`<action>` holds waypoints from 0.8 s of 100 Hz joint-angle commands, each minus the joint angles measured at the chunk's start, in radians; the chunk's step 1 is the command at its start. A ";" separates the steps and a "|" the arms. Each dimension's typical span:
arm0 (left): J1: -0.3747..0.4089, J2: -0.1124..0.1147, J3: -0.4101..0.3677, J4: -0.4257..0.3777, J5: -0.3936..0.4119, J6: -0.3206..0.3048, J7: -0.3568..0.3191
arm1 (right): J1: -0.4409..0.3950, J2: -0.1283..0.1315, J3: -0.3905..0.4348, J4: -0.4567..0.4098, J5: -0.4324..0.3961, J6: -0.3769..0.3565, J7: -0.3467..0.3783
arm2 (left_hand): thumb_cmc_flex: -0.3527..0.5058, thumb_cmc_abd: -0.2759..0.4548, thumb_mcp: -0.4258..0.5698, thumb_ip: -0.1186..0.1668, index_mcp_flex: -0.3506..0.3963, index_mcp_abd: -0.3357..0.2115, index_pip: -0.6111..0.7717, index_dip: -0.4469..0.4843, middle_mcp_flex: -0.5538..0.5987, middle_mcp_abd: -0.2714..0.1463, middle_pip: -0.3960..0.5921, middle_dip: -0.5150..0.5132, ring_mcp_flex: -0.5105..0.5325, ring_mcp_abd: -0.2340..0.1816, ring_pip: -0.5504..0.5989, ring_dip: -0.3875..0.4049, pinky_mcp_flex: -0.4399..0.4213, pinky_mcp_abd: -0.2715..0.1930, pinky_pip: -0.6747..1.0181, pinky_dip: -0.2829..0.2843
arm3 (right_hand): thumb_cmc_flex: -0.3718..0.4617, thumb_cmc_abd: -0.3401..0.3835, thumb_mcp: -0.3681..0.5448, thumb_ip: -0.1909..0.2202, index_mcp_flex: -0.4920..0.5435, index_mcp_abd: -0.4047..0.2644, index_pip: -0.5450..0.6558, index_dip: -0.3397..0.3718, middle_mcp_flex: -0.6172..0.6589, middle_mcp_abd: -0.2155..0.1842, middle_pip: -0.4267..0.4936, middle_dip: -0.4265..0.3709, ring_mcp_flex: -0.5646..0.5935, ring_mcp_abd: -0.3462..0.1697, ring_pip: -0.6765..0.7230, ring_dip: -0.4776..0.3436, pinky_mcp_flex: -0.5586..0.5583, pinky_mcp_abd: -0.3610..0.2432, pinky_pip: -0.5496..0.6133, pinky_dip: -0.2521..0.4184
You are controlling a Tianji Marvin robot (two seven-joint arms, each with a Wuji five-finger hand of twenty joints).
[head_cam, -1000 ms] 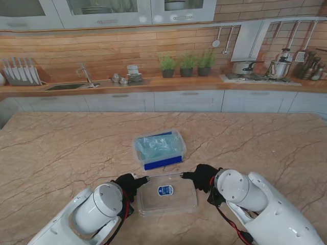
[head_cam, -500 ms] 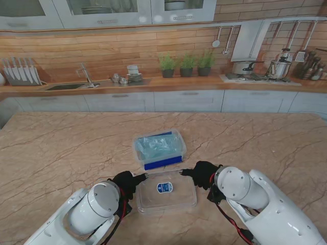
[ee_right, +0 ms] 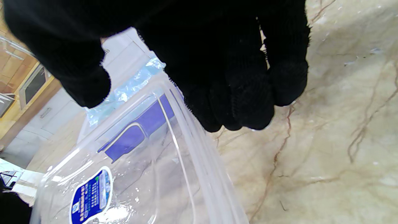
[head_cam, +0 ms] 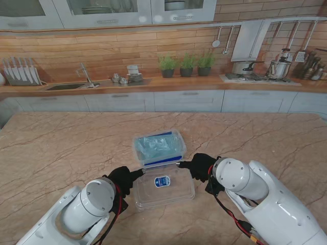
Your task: Fold the bubble film and place it into the plastic crate
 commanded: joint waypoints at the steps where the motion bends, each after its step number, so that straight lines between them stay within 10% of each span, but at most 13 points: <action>1: 0.008 -0.022 0.016 -0.037 -0.014 -0.023 -0.015 | 0.006 -0.030 -0.023 -0.043 0.022 -0.026 0.016 | 0.016 -0.007 -0.005 0.020 0.053 -0.282 0.047 0.044 -0.004 -0.118 -0.027 0.004 0.022 0.002 0.002 -0.005 0.014 -0.007 0.004 -0.008 | 0.033 0.034 -0.023 0.044 0.043 -0.244 -0.011 -0.003 0.031 0.062 0.070 0.021 0.028 0.038 0.042 0.017 0.004 -0.143 0.128 0.029; 80: -0.178 -0.035 0.032 0.041 -0.055 0.027 -0.027 | 0.305 -0.052 -0.142 0.179 0.162 -0.025 0.079 | 0.025 -0.012 -0.003 0.020 0.062 -0.269 0.041 0.039 -0.003 -0.104 -0.029 0.001 0.024 0.008 -0.007 -0.010 0.019 -0.003 0.001 -0.010 | 0.031 0.033 -0.023 0.044 0.041 -0.244 -0.010 0.001 0.031 0.062 0.069 0.023 0.029 0.039 0.042 0.016 0.005 -0.142 0.129 0.029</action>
